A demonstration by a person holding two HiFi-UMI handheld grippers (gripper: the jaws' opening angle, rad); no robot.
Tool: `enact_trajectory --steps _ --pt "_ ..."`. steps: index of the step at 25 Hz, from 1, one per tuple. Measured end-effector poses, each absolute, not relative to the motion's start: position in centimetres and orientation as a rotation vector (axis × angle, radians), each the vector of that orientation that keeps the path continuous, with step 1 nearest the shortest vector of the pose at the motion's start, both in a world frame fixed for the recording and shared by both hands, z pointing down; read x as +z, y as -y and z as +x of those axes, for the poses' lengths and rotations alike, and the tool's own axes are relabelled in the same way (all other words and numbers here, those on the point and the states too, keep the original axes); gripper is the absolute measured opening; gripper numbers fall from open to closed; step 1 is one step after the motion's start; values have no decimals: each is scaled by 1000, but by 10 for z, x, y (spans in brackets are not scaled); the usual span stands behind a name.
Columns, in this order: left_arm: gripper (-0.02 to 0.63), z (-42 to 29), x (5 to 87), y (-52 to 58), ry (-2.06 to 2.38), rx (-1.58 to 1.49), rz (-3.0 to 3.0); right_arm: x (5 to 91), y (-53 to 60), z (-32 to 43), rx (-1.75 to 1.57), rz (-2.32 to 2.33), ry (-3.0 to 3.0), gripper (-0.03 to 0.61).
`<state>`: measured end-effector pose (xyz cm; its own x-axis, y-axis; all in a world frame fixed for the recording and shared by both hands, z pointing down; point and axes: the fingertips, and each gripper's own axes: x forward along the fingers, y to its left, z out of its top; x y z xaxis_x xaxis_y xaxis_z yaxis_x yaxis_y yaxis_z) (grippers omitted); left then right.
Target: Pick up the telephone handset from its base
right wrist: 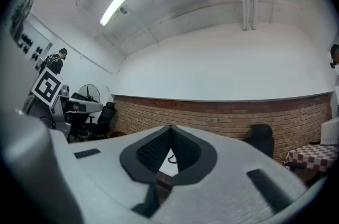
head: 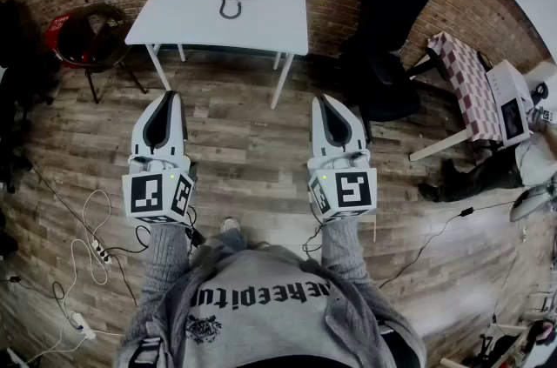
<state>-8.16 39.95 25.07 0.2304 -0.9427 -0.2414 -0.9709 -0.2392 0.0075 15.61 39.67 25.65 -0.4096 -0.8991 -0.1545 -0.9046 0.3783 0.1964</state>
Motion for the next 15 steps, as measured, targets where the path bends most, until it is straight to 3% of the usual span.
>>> enact_trajectory --steps 15 --pt "20 -82 253 -381 -1809 282 -2370 258 -380 150 399 -1717 -2584 3"
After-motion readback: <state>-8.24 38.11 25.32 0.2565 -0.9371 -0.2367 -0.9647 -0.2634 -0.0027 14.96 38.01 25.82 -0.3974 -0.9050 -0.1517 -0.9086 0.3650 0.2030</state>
